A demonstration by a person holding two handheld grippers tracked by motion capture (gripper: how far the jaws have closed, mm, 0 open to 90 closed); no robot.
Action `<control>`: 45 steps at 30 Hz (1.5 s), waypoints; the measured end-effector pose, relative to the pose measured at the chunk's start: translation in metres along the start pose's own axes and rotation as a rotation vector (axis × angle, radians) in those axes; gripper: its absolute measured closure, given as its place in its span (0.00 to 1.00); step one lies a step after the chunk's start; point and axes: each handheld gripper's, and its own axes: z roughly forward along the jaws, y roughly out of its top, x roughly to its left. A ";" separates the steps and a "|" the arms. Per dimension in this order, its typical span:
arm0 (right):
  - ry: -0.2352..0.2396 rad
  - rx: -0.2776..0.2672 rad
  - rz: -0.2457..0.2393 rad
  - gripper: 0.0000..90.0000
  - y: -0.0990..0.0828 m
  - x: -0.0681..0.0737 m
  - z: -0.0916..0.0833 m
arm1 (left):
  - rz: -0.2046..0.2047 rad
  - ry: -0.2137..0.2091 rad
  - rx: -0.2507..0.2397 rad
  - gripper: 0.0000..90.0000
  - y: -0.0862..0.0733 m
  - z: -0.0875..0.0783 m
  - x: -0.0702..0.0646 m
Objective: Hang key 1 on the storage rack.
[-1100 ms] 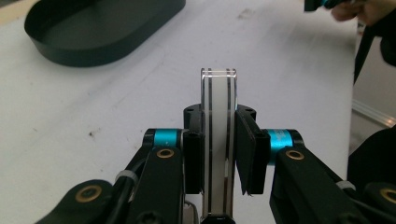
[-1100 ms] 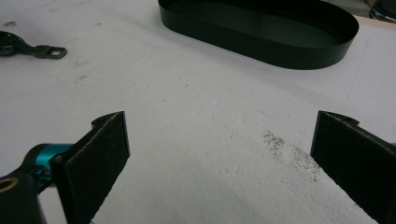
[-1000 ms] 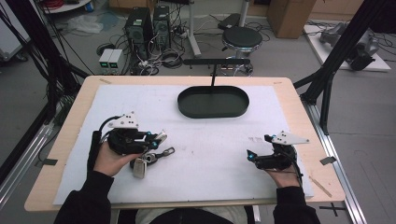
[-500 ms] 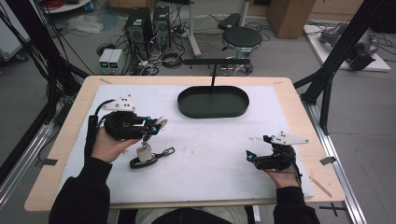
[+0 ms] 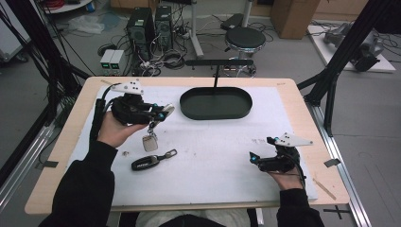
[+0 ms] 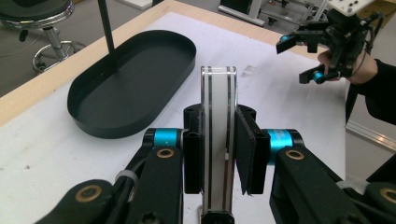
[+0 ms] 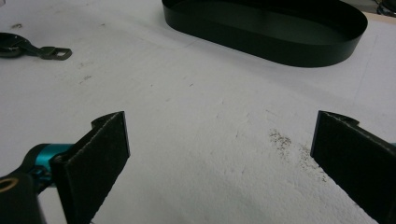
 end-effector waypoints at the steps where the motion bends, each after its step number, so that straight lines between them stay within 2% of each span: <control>1: 0.000 0.000 0.000 0.04 0.000 0.000 0.000 | -0.003 -0.003 0.001 0.83 0.003 0.001 0.002; 2: -0.001 -0.004 -0.004 0.04 0.000 -0.001 0.000 | -0.013 -0.002 0.000 0.83 0.006 0.002 0.002; 6: 0.007 -0.003 0.004 0.04 0.001 -0.001 0.002 | -0.010 0.014 0.003 0.83 0.015 0.005 0.006; 12: 0.018 -0.013 0.002 0.04 0.002 -0.002 0.004 | -0.021 0.008 -0.011 0.83 0.029 0.010 0.015; 15: 0.021 -0.019 0.003 0.04 0.003 -0.001 0.005 | -0.014 0.013 -0.032 0.83 0.034 0.013 0.018; 22: 0.024 -0.021 0.012 0.04 0.003 -0.001 0.005 | 0.008 0.038 -0.036 0.83 0.049 0.024 0.024; 25: 0.029 -0.032 0.014 0.04 0.003 -0.002 0.005 | 0.012 0.054 -0.063 0.83 0.063 0.029 0.029; 27: 0.032 -0.032 0.017 0.04 0.003 -0.002 0.005 | 0.014 0.059 -0.069 0.83 0.067 0.031 0.030; 29: 0.031 -0.033 0.010 0.04 0.003 -0.001 0.006 | 0.006 0.046 -0.083 0.83 0.074 0.034 0.031; 30: 0.036 -0.031 0.010 0.04 0.004 -0.001 0.006 | 0.004 0.036 -0.095 0.83 0.078 0.037 0.032; 33: 0.036 -0.036 0.008 0.04 0.004 -0.001 0.007 | 0.013 0.043 -0.111 0.83 0.089 0.045 0.034; 39: 0.040 -0.052 0.020 0.04 0.004 -0.003 0.006 | 0.027 0.070 -0.105 0.83 0.107 0.066 0.044; 41: 0.041 -0.053 0.019 0.04 0.004 -0.003 0.006 | 0.042 0.082 -0.094 0.83 0.111 0.074 0.048; 45: 0.043 -0.055 0.021 0.04 0.005 -0.003 0.007 | 0.040 0.093 -0.059 0.83 0.118 0.091 0.059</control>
